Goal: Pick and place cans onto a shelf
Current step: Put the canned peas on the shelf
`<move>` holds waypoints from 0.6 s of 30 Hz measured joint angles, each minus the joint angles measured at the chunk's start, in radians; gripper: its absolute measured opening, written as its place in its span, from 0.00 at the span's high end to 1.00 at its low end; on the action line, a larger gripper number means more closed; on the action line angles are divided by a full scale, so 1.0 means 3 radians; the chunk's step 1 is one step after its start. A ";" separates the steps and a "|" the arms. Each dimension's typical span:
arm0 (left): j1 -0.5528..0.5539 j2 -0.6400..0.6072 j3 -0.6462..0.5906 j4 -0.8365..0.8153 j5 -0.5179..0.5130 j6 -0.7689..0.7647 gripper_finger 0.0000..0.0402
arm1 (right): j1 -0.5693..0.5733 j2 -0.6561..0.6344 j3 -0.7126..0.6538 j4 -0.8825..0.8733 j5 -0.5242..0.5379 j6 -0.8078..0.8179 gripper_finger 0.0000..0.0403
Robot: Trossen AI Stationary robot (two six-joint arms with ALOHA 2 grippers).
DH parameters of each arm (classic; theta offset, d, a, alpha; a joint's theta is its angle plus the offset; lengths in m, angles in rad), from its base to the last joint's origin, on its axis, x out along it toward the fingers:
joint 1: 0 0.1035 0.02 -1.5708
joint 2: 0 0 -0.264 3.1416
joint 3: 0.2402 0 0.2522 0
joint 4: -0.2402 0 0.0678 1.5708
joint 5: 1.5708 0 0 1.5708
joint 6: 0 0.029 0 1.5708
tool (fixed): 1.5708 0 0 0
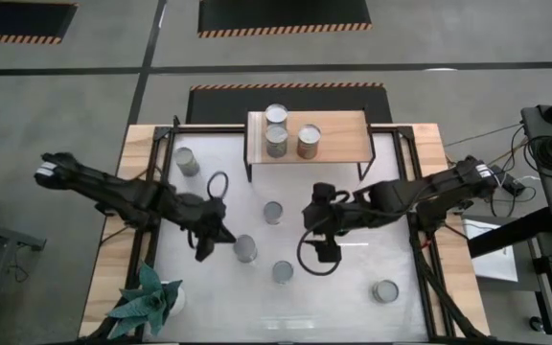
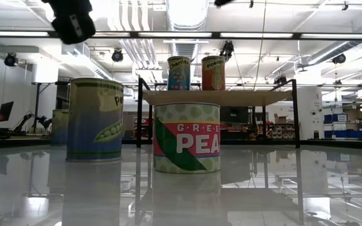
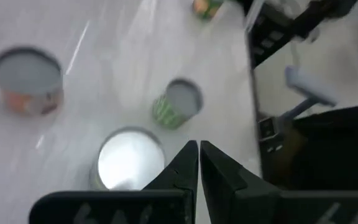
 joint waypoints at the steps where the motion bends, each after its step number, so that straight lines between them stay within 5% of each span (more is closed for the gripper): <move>1: -0.0057 0.0058 -0.0001 -0.0015 -0.0049 -0.0013 1.00 | 0.0004 -0.0006 -0.0108 0.0109 -0.0043 -0.0019 0.18; 18: -0.0383 0.1059 -0.0003 0.0000 0.0186 0.0362 1.00 | 0.0009 -0.0008 -0.1102 0.0915 -0.0177 0.0034 0.45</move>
